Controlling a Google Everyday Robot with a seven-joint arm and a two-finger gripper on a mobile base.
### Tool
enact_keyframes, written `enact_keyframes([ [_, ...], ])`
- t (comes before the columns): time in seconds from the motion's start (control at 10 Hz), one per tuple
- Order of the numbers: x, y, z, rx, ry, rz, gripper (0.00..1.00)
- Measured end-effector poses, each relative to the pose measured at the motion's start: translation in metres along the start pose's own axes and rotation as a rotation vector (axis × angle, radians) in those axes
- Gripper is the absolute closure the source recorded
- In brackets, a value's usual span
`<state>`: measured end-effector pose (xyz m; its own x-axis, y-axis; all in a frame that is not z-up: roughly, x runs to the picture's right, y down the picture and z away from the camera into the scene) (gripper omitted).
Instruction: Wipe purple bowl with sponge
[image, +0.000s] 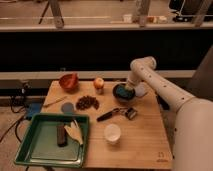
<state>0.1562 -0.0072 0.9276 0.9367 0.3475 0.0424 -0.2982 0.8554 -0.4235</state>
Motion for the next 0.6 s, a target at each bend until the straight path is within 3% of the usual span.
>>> enact_keyframes([
  [0.6, -0.006, -0.007, -0.017, 0.046, -0.017, -0.02, 1.0],
])
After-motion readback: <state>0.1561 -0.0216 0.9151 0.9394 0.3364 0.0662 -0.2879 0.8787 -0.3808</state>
